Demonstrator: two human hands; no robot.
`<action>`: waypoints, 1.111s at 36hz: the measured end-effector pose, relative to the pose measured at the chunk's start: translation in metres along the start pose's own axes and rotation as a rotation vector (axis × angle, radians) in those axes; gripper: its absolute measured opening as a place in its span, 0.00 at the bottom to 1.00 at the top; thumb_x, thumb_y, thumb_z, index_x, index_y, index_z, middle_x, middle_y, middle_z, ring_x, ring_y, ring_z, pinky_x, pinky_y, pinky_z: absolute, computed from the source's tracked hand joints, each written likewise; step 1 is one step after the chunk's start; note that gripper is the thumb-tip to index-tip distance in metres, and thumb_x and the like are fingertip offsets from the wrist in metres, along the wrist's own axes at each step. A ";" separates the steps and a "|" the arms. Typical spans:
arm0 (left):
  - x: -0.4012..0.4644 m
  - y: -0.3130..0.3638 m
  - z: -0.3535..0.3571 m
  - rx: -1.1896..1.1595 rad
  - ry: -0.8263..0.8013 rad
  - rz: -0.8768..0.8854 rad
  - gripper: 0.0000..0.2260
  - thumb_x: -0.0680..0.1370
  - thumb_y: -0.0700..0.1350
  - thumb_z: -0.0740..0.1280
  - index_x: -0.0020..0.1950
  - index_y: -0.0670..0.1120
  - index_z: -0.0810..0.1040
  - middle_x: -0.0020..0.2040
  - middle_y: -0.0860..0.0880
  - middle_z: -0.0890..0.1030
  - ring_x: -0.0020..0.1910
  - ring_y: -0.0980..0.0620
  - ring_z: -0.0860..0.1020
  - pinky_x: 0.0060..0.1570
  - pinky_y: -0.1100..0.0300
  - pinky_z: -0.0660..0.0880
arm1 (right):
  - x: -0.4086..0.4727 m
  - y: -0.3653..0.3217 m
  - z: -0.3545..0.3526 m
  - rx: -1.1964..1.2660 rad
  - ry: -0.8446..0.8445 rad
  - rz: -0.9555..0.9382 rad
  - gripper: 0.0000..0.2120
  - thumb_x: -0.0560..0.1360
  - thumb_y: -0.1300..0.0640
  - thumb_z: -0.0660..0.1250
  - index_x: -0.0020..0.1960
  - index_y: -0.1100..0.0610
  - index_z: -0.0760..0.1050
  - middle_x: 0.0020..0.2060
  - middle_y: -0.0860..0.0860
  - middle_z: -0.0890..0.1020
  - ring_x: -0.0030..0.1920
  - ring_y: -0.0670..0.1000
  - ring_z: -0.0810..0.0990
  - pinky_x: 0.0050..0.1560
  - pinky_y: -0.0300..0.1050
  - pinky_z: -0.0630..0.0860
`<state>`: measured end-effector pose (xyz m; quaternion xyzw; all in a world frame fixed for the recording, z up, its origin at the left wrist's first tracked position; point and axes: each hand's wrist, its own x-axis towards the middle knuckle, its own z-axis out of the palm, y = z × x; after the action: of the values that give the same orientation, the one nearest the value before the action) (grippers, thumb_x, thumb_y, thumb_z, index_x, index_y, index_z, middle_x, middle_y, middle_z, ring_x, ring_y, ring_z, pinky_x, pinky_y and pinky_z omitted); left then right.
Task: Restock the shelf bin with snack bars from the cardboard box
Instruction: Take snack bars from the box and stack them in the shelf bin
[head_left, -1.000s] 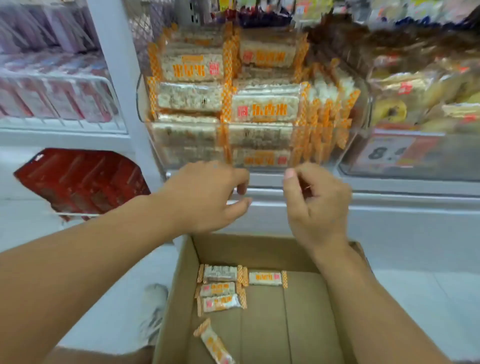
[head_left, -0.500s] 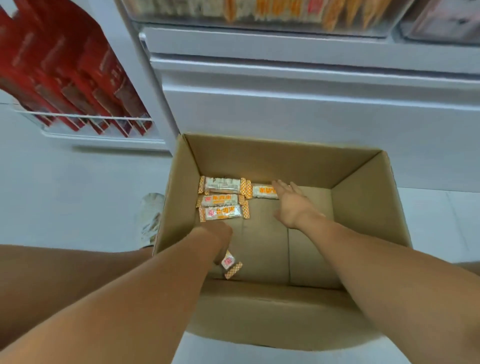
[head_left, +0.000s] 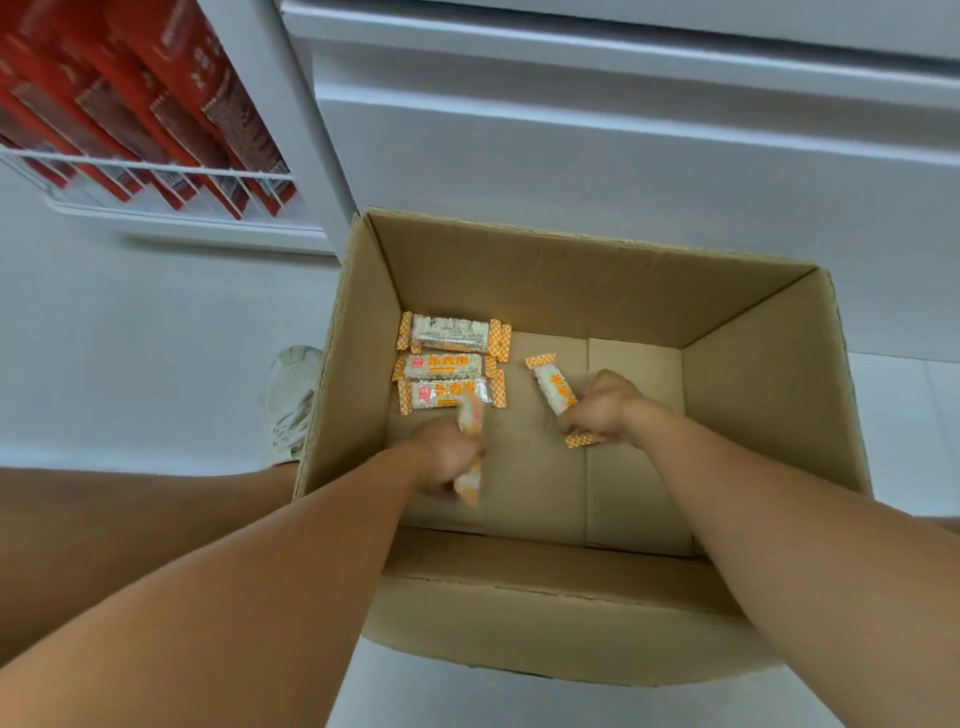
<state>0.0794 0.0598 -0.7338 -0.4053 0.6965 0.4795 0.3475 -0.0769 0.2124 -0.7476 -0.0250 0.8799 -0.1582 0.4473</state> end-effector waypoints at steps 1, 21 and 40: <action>0.001 0.005 0.001 -0.281 -0.017 -0.049 0.09 0.80 0.44 0.64 0.57 0.41 0.76 0.39 0.42 0.82 0.40 0.42 0.82 0.47 0.46 0.82 | -0.002 0.001 -0.006 0.150 -0.098 0.044 0.14 0.66 0.60 0.77 0.49 0.58 0.78 0.37 0.52 0.82 0.37 0.51 0.80 0.48 0.47 0.81; -0.017 0.010 -0.031 -0.621 -0.317 -0.097 0.03 0.80 0.42 0.68 0.53 0.44 0.79 0.42 0.48 0.84 0.37 0.54 0.82 0.48 0.56 0.78 | -0.015 -0.052 0.000 0.562 -0.174 -0.360 0.20 0.70 0.77 0.67 0.51 0.54 0.79 0.52 0.56 0.81 0.47 0.49 0.79 0.44 0.44 0.76; -0.004 0.001 -0.030 -0.701 0.237 -0.098 0.17 0.72 0.41 0.71 0.60 0.43 0.77 0.50 0.44 0.80 0.45 0.46 0.79 0.44 0.57 0.76 | -0.007 -0.045 0.056 0.731 -0.208 -0.035 0.10 0.71 0.73 0.73 0.45 0.60 0.78 0.41 0.56 0.83 0.41 0.51 0.83 0.45 0.42 0.82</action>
<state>0.0774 0.0325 -0.7208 -0.5851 0.5053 0.6214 0.1271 -0.0330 0.1568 -0.7593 0.1052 0.7147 -0.4659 0.5109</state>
